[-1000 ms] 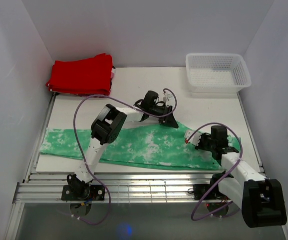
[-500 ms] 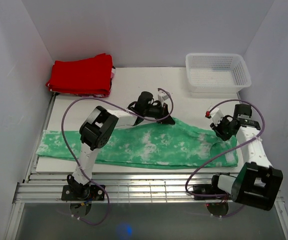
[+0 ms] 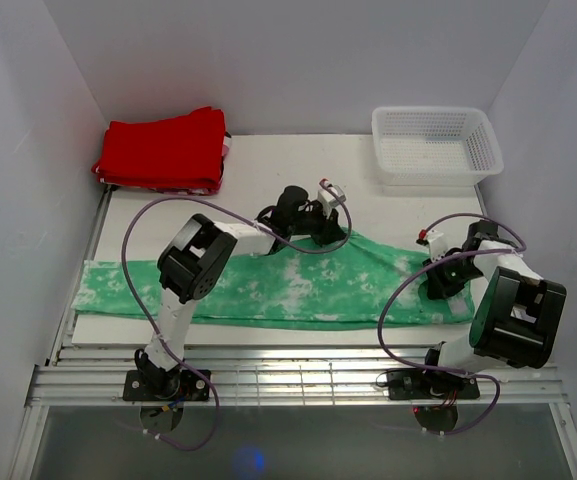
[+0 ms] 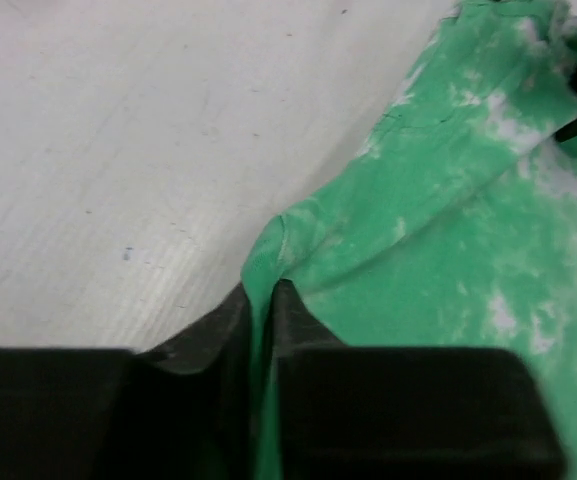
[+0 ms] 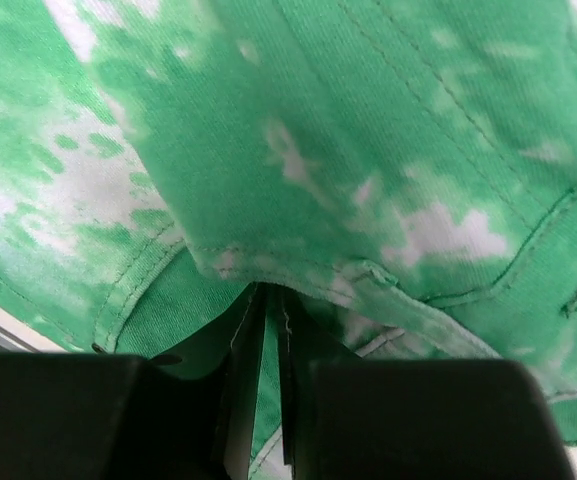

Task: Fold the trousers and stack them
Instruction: Fold the trousers

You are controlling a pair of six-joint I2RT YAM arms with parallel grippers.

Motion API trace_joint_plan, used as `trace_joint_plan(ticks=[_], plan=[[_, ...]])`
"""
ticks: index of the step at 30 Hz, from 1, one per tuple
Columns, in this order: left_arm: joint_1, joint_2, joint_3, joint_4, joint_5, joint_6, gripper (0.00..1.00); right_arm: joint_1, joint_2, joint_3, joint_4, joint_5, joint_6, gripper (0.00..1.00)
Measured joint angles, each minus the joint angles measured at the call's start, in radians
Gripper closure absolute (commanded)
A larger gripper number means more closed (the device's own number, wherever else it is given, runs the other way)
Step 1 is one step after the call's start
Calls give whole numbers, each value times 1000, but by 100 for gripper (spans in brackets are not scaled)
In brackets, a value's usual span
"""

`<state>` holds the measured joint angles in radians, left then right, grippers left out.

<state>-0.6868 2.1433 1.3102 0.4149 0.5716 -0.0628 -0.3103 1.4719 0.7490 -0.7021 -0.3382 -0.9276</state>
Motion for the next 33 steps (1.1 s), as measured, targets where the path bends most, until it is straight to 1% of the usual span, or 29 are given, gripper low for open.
trace_joint_plan(ticks=[2, 3, 5, 7, 8, 10, 11, 12, 13, 14, 15, 16, 18, 21, 23, 25, 26, 29, 30, 33], plan=[[2, 22, 27, -11, -40, 57, 27, -16, 0, -2, 2, -14, 8, 85], [6, 30, 46, -21, -67, 82, 22, -23, 0, -3, 2, -20, 9, 85], [24, 35, 77, -51, -121, 115, 17, -38, -1, -5, 5, -32, 11, 87], [52, 31, 127, -101, -159, 155, 17, -58, -2, -5, 4, -36, 10, 86], [67, 24, 145, -128, -174, 166, 17, -71, -2, -2, 2, -35, 8, 84], [114, -11, 200, -264, -189, 184, 17, -99, -5, 21, -24, -26, -3, 76], [142, -39, 220, -334, -191, 188, 17, -111, 0, 34, -41, -14, -10, 63], [171, -74, 233, -412, -190, 190, 17, -122, 2, 44, -59, 0, -18, 54], [199, -114, 237, -478, -185, 195, 18, -129, 2, 61, -92, 7, -29, 43], [237, -166, 235, -559, -174, 198, 17, -132, 2, 89, -127, 11, -35, 25], [278, -221, 226, -640, -150, 203, 18, -133, 2, 124, -157, 8, -37, 20], [325, -284, 207, -711, -125, 209, 18, -126, 2, 167, -182, -1, -36, 17], [437, -417, 153, -855, -62, 235, 18, -95, 2, 260, -209, -16, -26, 17], [618, -573, 54, -1044, -6, 307, 18, -28, 1, 338, -206, -48, 5, 17], [718, -645, -31, -1158, -4, 367, 17, 31, 1, 343, -200, -67, 34, 18], [780, -695, -137, -1238, -11, 424, 18, 95, 4, 317, -187, -80, 65, 19], [800, -709, -187, -1276, -14, 446, 21, 128, 9, 294, -173, -85, 87, 20], [835, -709, -304, -1344, -33, 487, 23, 196, 45, 224, -129, -84, 137, 21], [849, -700, -331, -1360, -42, 496, 27, 206, 68, 204, -110, -75, 154, 22], [900, -637, -369, -1376, -59, 514, 32, 208, 124, 178, -52, -41, 197, 22]])
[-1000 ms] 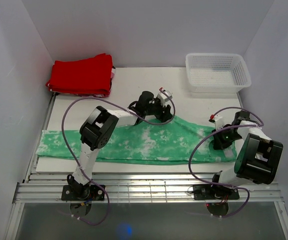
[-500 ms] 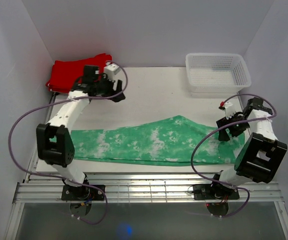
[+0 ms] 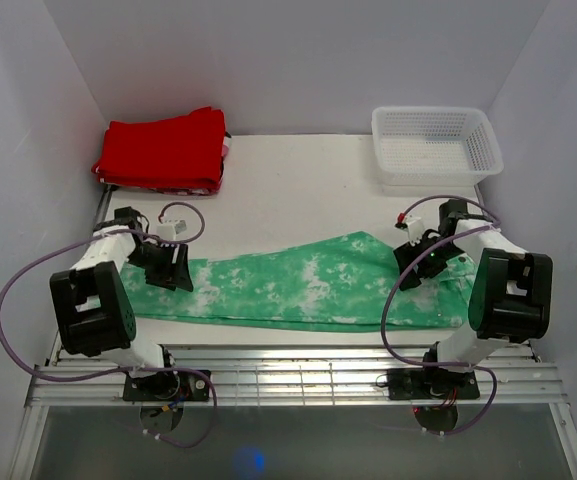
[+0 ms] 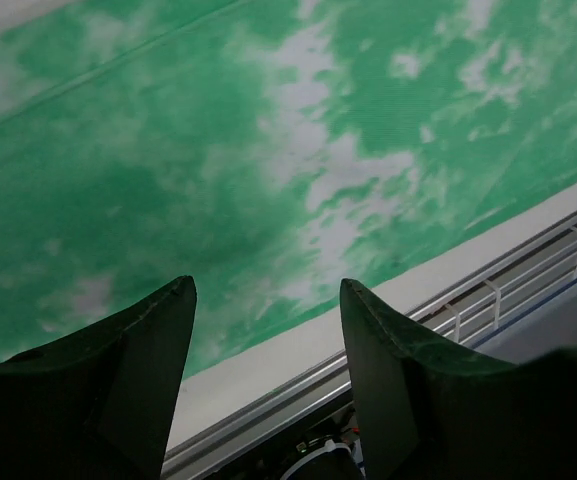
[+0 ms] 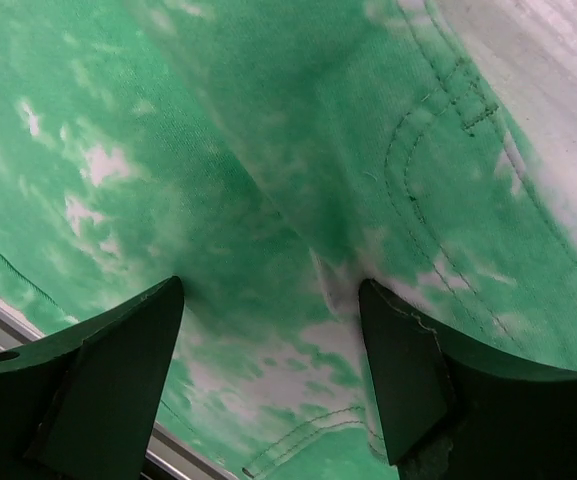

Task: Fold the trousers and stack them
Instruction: Fold the trousers

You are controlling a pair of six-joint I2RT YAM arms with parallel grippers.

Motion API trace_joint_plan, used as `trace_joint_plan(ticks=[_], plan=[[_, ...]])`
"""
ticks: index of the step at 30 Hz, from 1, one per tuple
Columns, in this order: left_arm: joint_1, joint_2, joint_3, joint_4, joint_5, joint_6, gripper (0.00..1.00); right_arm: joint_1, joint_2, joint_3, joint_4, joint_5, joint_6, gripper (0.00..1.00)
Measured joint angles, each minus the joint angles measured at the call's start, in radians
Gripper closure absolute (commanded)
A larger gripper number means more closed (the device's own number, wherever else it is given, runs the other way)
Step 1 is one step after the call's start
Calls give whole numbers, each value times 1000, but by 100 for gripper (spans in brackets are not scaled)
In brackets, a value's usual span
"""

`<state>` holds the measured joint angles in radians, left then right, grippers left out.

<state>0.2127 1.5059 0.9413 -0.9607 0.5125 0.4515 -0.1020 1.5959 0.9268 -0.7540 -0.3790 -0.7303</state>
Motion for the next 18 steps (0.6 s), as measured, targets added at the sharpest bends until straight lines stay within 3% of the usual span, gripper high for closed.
trace_joint_plan(ticks=[4, 9, 13, 15, 18], plan=[[79, 135, 2, 46, -17, -13, 33, -16, -5, -14, 38, 8, 42, 21], [80, 327, 201, 12, 36, -103, 35, -89, 19, 2, 55, -13, 68, 19], [71, 396, 320, 50, 84, -146, 21, -154, 28, 19, 64, -26, 60, 12], [77, 368, 324, 84, 72, -148, 2, -171, 21, 19, 74, -7, 40, 8], [116, 296, 325, 94, 67, -149, 2, -191, 11, 19, 77, 17, 12, 10]])
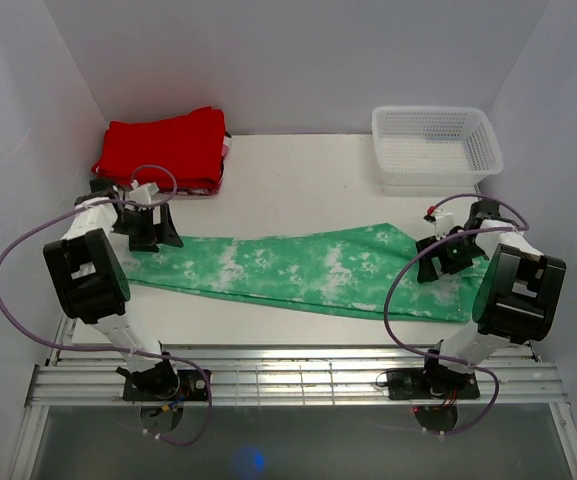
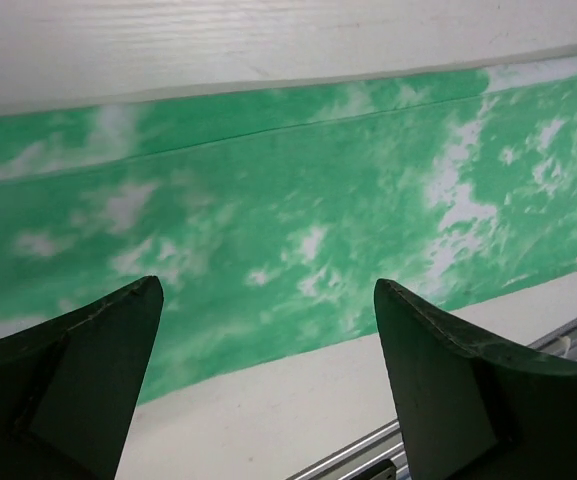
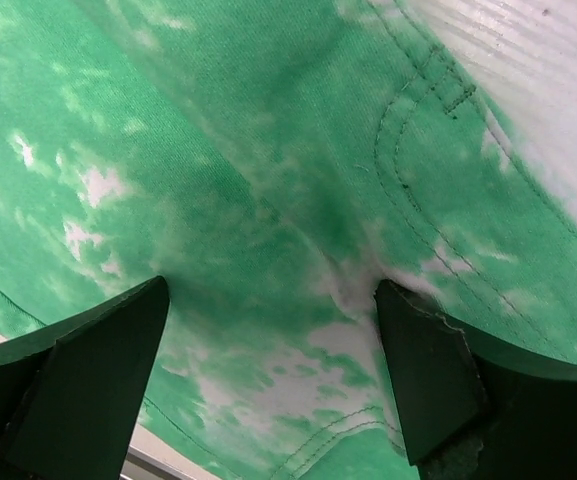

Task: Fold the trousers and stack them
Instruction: Fold the trousers

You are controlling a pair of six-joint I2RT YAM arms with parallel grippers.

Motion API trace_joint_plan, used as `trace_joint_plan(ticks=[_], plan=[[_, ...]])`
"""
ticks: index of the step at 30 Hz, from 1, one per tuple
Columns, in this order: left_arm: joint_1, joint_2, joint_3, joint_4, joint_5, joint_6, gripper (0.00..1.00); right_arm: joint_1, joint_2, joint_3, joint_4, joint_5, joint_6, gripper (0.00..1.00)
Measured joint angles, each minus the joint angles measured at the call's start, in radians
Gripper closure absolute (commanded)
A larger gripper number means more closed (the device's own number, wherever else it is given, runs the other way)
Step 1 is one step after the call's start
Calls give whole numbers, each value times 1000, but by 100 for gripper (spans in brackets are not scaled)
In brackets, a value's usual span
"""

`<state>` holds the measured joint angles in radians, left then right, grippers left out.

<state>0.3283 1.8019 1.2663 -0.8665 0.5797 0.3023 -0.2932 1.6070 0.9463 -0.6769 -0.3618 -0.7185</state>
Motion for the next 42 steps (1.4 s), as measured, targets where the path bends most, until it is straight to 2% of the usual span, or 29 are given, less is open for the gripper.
trace_joint_plan(ticks=[5, 10, 15, 22, 25, 29, 30, 32, 36, 42], plan=[[161, -89, 51, -5, -12, 7, 2, -8, -25, 19, -44, -8, -19, 10], [322, -51, 150, -17, -89, 34, 2, -8, -115, 98, -103, -19, -21, 10], [343, 21, 97, -5, -131, 61, 3, -8, -220, 156, -116, 0, -21, 10], [311, 27, -73, 43, -148, 51, 16, -12, -281, 164, -145, 23, -21, 10], [285, 3, -112, 101, -179, 31, 26, -13, -286, 164, -147, 28, -21, 10], [243, -34, -173, 190, -234, 9, 45, -14, -286, 164, -153, 45, -23, 10], [233, -37, -181, 206, -244, 2, 56, -14, -286, 164, -154, 47, -22, 10], [219, -36, -188, 230, -249, -17, 68, -14, -286, 164, -158, 47, -22, 10], [214, -31, -184, 241, -236, -45, 100, -14, -286, 164, -161, 56, -24, 10], [249, 7, -101, 153, -223, -43, 100, -16, -286, 162, -163, 68, -35, 10]])
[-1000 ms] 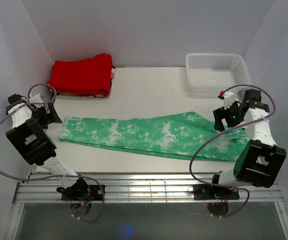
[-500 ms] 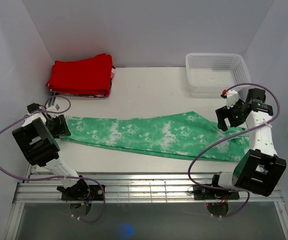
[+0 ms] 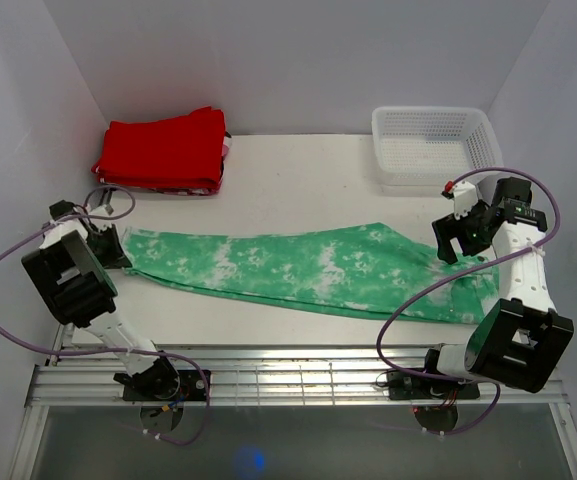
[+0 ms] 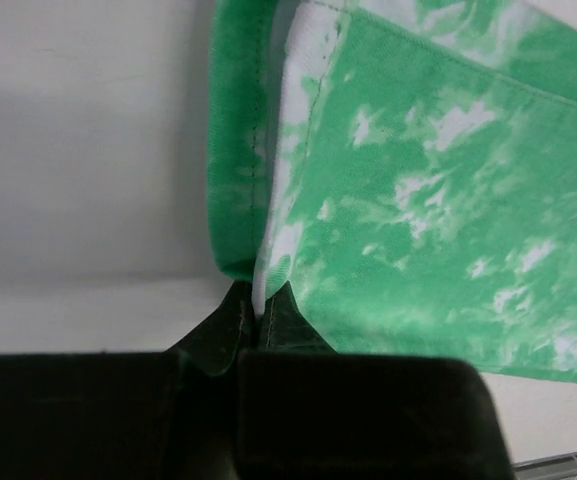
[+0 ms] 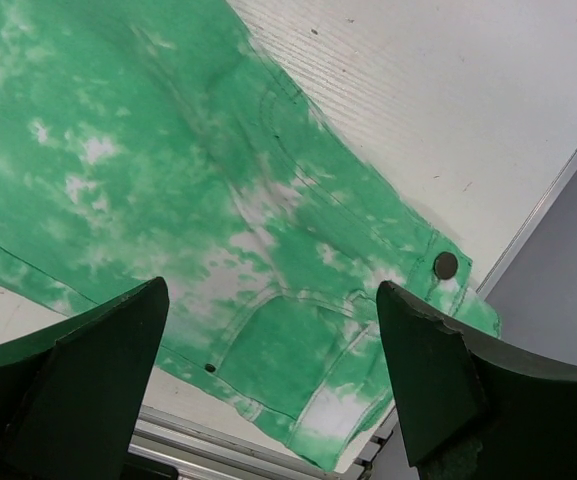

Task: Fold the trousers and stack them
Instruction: Fold the trousers

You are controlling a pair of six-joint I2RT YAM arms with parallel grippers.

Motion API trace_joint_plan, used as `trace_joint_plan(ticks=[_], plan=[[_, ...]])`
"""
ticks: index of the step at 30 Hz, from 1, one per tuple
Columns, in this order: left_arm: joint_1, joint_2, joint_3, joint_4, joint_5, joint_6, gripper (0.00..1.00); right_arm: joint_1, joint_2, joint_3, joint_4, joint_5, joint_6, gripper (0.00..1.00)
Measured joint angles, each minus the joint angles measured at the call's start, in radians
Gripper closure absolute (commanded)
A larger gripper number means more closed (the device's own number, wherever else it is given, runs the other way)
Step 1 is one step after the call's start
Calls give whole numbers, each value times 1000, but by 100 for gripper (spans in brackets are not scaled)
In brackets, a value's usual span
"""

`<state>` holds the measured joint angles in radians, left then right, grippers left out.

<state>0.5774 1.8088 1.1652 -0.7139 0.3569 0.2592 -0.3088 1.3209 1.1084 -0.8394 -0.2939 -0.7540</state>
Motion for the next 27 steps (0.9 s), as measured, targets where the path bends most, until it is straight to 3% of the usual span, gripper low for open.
trace_joint_plan(ticks=[8, 14, 20, 27], plan=[[76, -36, 247, -148, 0, 152, 100, -5, -6, -29, -14, -5, -21, 10], [34, -184, 291, -259, 90, 259, 100, -9, -6, -63, -45, -21, -42, 10], [-150, -330, 254, -326, 221, 238, 100, -37, 7, -91, -70, -23, -48, 10], [-425, -423, 114, -241, 314, 0, 100, -134, 109, -91, -107, -55, -51, 10]])
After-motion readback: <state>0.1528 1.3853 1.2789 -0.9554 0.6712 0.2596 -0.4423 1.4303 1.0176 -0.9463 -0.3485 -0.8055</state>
